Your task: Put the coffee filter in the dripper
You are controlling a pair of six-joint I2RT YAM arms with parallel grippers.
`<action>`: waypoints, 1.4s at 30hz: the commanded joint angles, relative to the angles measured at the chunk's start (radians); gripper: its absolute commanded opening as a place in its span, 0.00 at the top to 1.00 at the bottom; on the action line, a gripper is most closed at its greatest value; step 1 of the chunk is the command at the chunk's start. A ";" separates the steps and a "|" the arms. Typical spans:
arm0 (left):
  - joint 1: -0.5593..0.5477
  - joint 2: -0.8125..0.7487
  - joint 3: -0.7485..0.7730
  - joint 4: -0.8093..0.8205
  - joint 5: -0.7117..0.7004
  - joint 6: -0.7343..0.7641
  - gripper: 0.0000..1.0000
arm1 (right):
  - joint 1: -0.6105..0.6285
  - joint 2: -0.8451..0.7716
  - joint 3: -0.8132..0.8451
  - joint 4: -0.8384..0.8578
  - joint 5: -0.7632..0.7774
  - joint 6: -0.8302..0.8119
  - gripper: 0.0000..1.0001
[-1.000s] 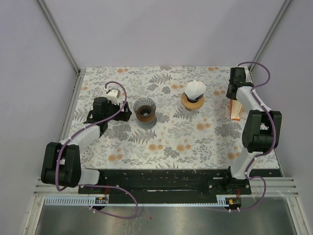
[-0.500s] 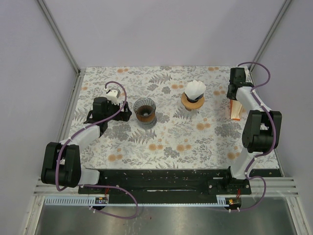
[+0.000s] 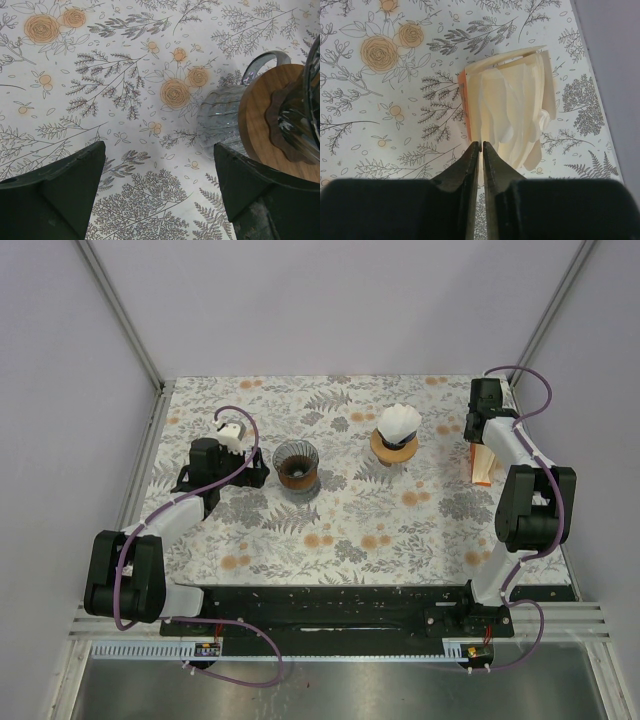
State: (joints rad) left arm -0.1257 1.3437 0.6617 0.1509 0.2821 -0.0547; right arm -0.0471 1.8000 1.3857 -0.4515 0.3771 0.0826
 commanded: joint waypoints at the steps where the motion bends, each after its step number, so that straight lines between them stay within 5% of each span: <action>1: 0.006 0.000 0.042 0.021 0.029 -0.010 0.07 | 0.006 -0.019 0.001 0.050 0.013 -0.023 0.83; 14: 0.006 0.006 0.045 0.018 0.035 -0.011 0.07 | 0.003 0.002 0.003 0.063 0.003 -0.034 0.84; 23: 0.008 0.009 0.047 0.013 0.040 -0.013 0.07 | 0.001 -0.002 -0.004 0.066 0.003 -0.049 1.00; 42: 0.008 0.003 0.049 0.009 0.045 -0.014 0.07 | 0.001 -0.114 -0.039 0.033 -0.020 -0.017 1.00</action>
State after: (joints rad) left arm -0.1249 1.3548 0.6727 0.1230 0.3000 -0.0612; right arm -0.0475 1.7447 1.3495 -0.4202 0.3717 0.0475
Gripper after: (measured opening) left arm 0.926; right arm 0.014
